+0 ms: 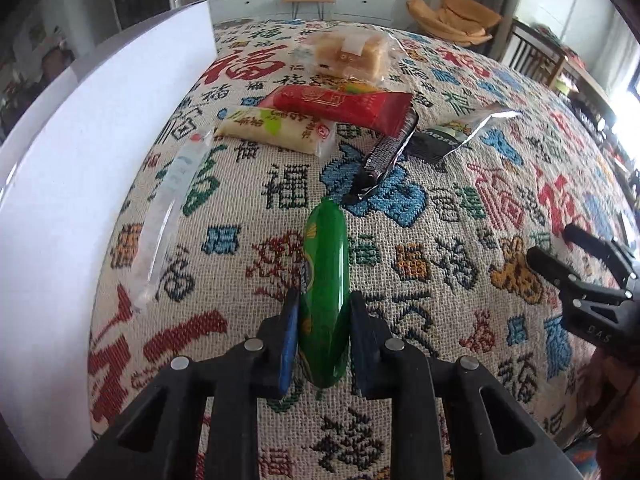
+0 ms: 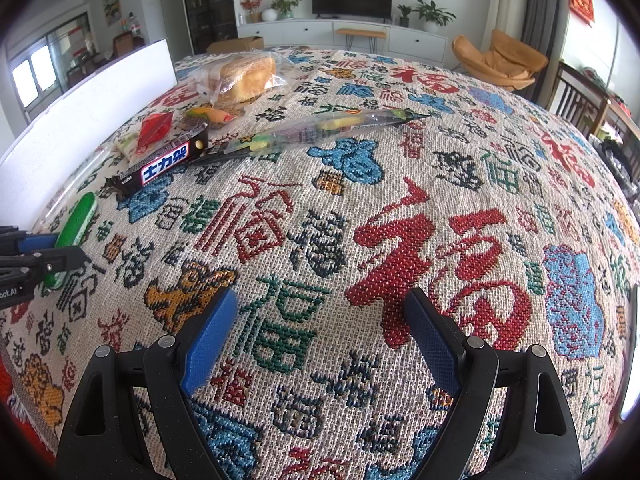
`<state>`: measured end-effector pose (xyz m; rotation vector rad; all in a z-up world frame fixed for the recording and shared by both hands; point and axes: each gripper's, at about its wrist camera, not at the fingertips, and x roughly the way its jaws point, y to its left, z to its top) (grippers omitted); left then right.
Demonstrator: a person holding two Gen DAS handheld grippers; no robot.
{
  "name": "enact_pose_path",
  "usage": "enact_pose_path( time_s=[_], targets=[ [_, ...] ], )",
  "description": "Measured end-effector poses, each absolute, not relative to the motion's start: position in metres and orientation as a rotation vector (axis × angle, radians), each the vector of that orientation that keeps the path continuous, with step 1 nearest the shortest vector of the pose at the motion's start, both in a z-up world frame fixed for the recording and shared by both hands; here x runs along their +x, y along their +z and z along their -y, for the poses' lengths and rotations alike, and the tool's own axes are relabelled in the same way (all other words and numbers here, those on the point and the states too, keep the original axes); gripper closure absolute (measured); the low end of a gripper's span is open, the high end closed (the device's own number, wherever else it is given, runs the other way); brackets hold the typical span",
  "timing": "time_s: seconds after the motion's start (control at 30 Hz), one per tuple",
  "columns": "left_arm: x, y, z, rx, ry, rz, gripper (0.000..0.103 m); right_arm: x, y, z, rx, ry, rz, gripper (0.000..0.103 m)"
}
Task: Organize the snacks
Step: 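Move the left tool to the green cucumber-shaped snack and grasp it, then hold the green snack in the left tool while the right tool grasps the red wrapped snack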
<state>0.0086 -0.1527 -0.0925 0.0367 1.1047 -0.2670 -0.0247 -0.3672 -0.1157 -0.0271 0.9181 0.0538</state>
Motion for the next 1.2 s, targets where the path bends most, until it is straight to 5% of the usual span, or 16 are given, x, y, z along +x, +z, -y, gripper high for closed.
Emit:
enact_pose_path(
  time_s=[1.2],
  targets=[
    [-0.012, -0.096, 0.140, 0.001, -0.130, -1.010, 0.080, -0.025, -0.116, 0.367, -0.028, 0.054, -0.919, 0.015]
  ],
)
